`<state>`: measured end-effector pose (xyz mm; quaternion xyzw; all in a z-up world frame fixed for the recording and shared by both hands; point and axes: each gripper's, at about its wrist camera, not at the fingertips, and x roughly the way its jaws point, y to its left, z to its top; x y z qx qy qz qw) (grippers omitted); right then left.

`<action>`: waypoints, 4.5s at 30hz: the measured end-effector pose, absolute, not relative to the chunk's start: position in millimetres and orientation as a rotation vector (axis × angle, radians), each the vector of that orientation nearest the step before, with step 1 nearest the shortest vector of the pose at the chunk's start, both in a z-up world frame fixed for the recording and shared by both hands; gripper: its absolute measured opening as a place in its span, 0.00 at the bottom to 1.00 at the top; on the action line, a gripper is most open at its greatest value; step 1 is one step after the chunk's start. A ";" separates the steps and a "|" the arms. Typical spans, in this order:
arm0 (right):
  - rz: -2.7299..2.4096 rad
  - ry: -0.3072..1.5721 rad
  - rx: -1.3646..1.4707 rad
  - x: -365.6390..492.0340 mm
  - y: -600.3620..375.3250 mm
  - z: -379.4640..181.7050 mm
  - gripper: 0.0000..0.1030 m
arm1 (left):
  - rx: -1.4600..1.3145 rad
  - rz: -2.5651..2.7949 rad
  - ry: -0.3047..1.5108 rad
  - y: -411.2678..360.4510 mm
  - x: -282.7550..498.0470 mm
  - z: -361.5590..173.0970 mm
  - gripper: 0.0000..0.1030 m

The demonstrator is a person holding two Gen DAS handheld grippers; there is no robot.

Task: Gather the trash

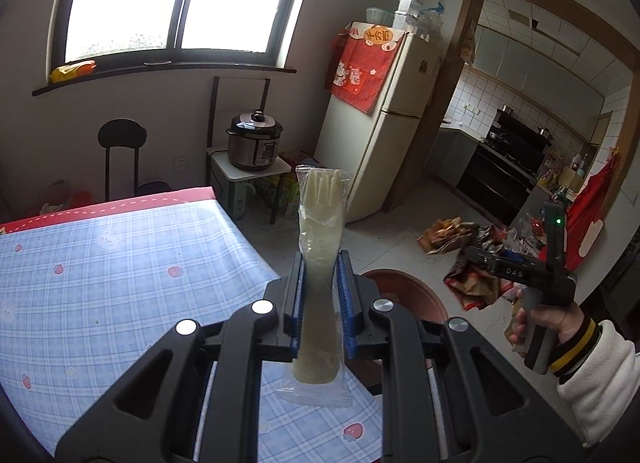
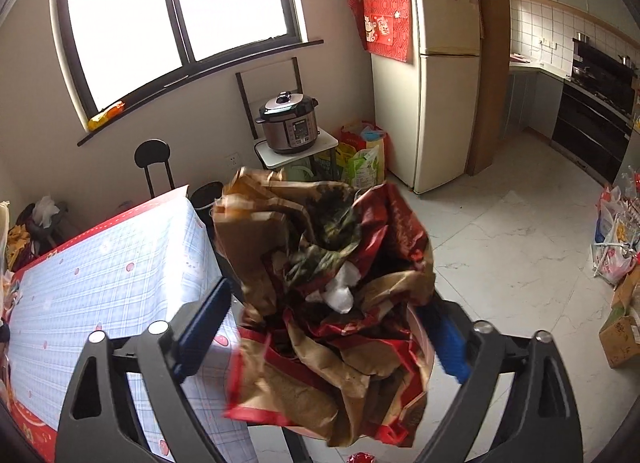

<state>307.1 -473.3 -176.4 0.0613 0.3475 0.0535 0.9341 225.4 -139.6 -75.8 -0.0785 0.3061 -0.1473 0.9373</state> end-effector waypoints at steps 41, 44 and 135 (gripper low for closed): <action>-0.011 0.621 0.070 205.0 -480.6 -91.6 0.95 | -0.010 -0.454 0.566 -214.1 251.1 -36.5 0.94; -0.005 0.608 0.058 194.1 -460.5 -80.4 0.95 | -0.015 -0.425 0.556 -191.2 235.8 -28.3 0.94; -0.050 0.539 0.048 120.5 -360.4 -31.1 0.95 | 0.003 -0.264 0.471 -75.5 149.7 13.3 0.94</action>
